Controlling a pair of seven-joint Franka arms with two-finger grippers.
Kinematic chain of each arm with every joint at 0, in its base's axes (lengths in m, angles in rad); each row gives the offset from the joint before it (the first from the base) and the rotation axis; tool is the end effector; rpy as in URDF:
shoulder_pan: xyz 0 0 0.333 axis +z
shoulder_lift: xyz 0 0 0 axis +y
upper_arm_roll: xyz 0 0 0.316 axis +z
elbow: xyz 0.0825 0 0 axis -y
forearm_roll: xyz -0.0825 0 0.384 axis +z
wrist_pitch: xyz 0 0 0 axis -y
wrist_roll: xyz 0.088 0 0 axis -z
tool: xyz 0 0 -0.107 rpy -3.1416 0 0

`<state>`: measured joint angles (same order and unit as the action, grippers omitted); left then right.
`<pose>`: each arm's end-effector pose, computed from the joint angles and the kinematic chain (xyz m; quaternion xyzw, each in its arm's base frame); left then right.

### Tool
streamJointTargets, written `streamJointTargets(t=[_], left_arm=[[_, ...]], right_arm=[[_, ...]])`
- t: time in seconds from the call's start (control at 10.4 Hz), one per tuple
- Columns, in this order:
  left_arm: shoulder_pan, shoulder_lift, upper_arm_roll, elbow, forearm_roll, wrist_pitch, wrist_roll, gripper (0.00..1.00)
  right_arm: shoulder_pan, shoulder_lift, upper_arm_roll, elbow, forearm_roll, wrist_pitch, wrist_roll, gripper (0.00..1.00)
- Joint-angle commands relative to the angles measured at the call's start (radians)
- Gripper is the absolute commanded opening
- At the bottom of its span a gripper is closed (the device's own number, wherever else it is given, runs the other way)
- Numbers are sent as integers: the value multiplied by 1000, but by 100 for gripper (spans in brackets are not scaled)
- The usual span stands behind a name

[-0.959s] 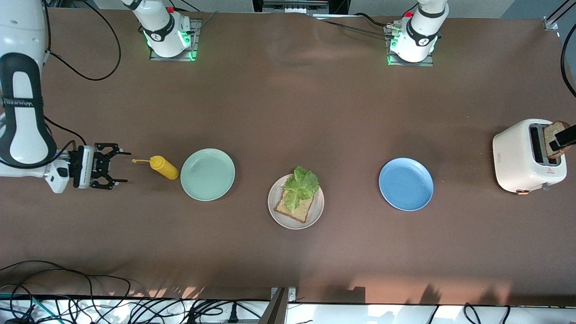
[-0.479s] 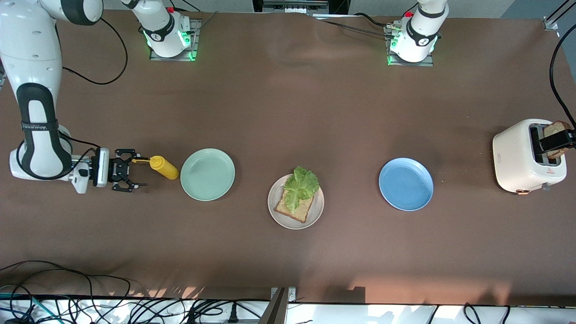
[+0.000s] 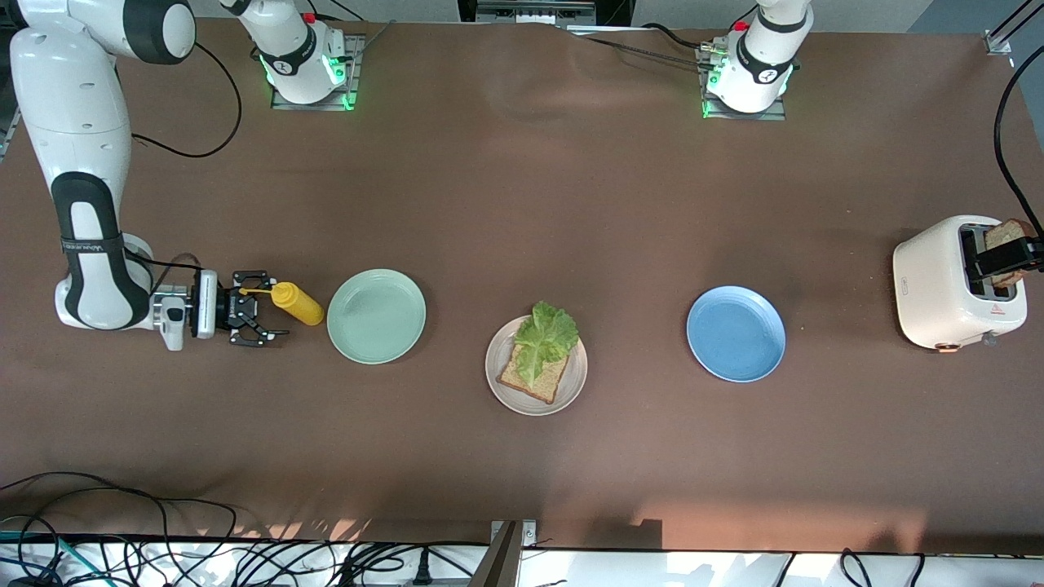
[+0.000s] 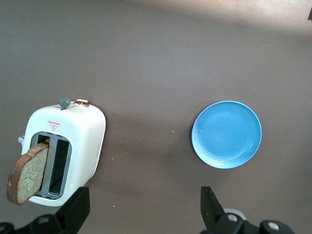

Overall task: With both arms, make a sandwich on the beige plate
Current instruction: 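Lift the yellow bottle upright with the right gripper toward the beige plate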

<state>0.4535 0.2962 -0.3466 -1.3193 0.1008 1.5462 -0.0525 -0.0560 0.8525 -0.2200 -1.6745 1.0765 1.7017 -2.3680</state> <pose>0.6261 0.1112 0.5725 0.9960 0.0852 -0.0262 0.0001 0.6023 -0.0767 0.1008 -0.6412 -0.5906 -0.2694 0.4093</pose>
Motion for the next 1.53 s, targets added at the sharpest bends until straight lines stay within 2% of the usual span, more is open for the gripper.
streamJointTargets(t=[0.0,0.29,0.38,0.48,0.58,0.67,0.86,0.96,1.15,1.44], left_arm=[[4,-9,1,-18,-21,-5,22,100],[4,-9,1,-18,-21,-5,22,100],[2,-9,1,-20,-21,-5,22,100],[2,-9,1,-18,-21,-5,22,100],[2,-9,1,-18,-21,-5,22,100],[1,-9,1,-18,-21,-5,20,100],[1,-9,1,-18,-21,-5,20,100],[1,-9,1,-18,-21,-5,19,100],[1,-9,1,-17,-21,-5,16,100],[-1,-9,1,-17,-21,-5,11,100]], right_arm=[[7,20,25,24,28,-19,-2,100],[13,20,33,24,48,-17,4,100],[16,20,34,25,48,-17,4,86],[18,19,33,27,45,-16,-2,61],[19,16,33,29,40,-7,1,23],[27,11,33,29,37,-5,10,0],[39,-10,31,30,34,21,21,0],[69,-53,30,30,8,68,33,0],[116,-156,30,29,-155,163,245,0],[249,-259,27,27,-415,283,615,0]])
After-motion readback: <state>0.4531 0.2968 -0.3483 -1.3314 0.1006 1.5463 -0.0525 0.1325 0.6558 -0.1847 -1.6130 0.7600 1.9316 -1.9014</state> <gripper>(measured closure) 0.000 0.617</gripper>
